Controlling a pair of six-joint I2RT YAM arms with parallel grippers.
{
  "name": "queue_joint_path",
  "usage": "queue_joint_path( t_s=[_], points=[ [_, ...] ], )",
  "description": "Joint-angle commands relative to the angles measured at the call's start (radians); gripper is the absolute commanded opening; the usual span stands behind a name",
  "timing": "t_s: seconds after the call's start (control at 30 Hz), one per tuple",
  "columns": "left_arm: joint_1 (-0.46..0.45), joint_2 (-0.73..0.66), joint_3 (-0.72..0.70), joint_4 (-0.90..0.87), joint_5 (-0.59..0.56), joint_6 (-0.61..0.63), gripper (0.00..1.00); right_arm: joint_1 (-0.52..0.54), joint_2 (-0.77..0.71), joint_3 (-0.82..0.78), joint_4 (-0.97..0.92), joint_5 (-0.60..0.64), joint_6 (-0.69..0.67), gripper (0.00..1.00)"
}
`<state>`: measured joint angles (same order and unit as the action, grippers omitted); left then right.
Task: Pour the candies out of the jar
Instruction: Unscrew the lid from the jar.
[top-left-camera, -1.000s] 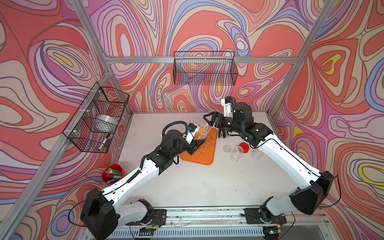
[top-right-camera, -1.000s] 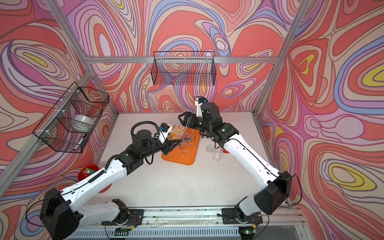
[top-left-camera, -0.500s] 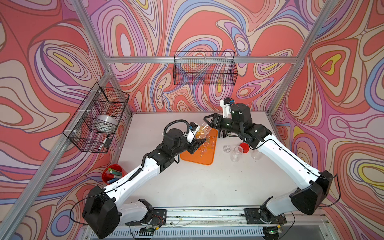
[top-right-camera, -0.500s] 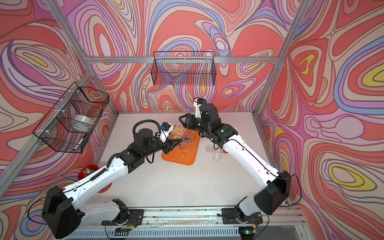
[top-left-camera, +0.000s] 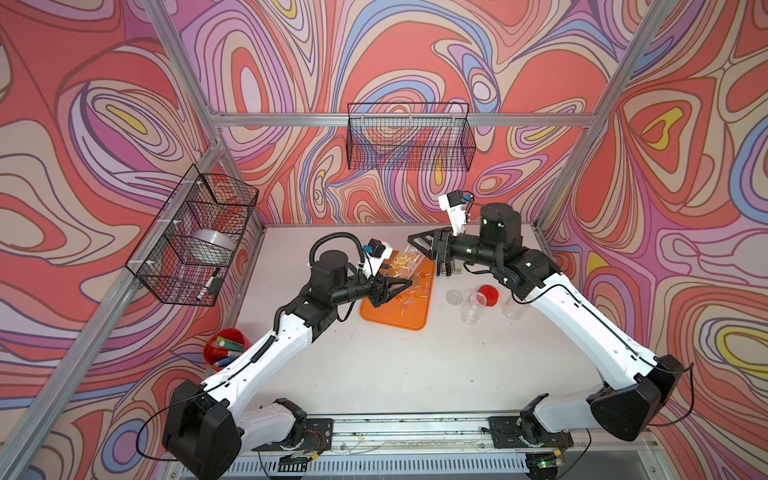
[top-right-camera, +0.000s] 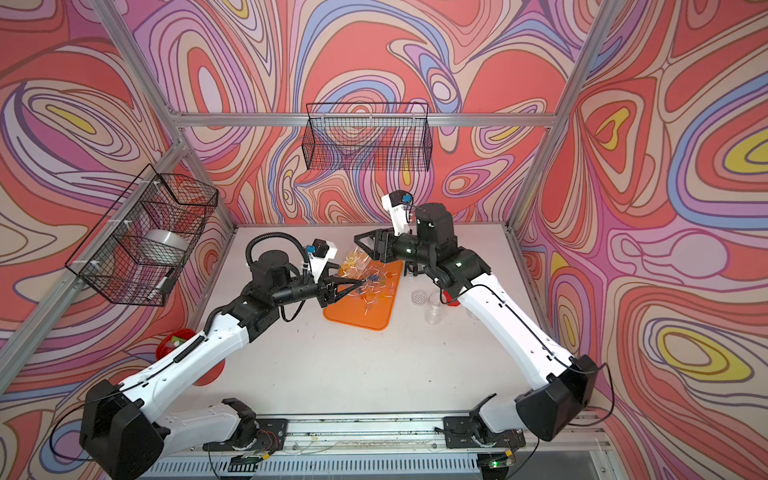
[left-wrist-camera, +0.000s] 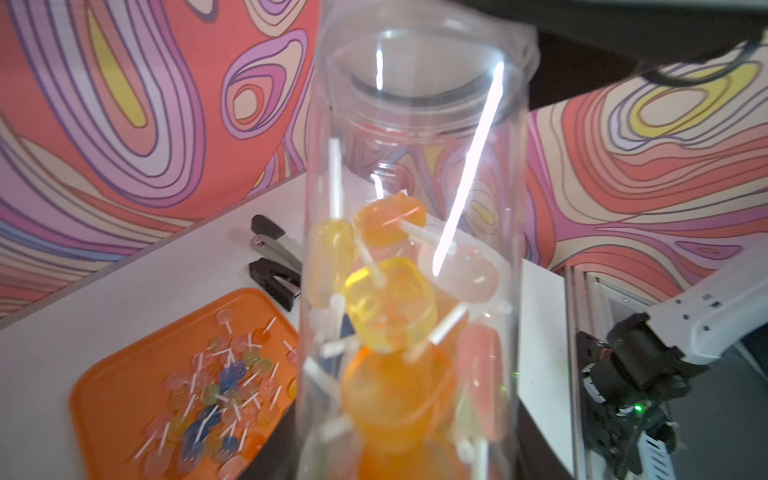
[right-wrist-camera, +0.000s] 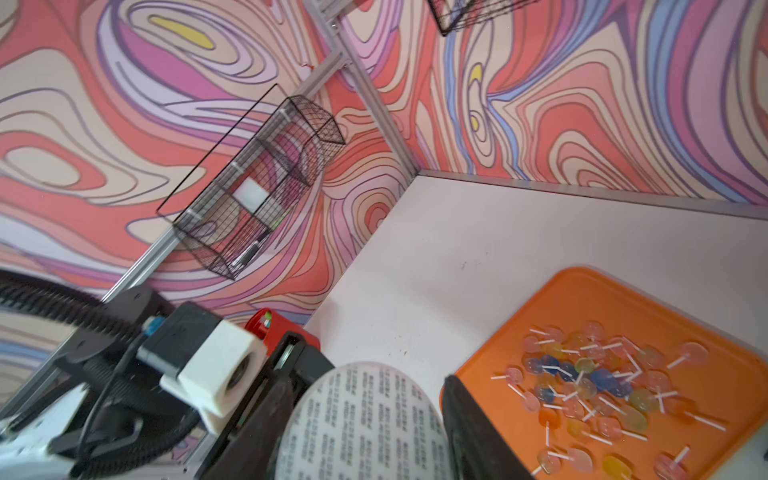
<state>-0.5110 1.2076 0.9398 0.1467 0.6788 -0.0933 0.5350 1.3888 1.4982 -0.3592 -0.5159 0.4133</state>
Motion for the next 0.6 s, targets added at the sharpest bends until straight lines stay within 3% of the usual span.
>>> queue_joint_path(
  t_s=[0.0, 0.13, 0.3, 0.47, 0.57],
  points=[
    [0.005, -0.010, 0.032, 0.119, 0.159, -0.077, 0.00, 0.018, -0.045, -0.030, 0.016, -0.308, -0.039, 0.39],
    [0.005, -0.004, 0.031, 0.138, 0.165, -0.092, 0.00, 0.014, -0.051, -0.030, 0.027, -0.334, -0.032, 0.38],
    [0.005, -0.005, 0.034, 0.131, 0.123, -0.089, 0.00, 0.013, -0.030, -0.003, 0.022, -0.229, -0.001, 0.44],
    [0.004, -0.011, 0.038, 0.077, 0.066, -0.060, 0.00, 0.013, -0.024, 0.030, -0.003, -0.049, 0.047, 0.84],
    [0.005, -0.021, 0.029, 0.061, 0.024, -0.046, 0.00, 0.013, -0.031, 0.049, -0.018, 0.056, 0.076, 0.97]
  ],
)
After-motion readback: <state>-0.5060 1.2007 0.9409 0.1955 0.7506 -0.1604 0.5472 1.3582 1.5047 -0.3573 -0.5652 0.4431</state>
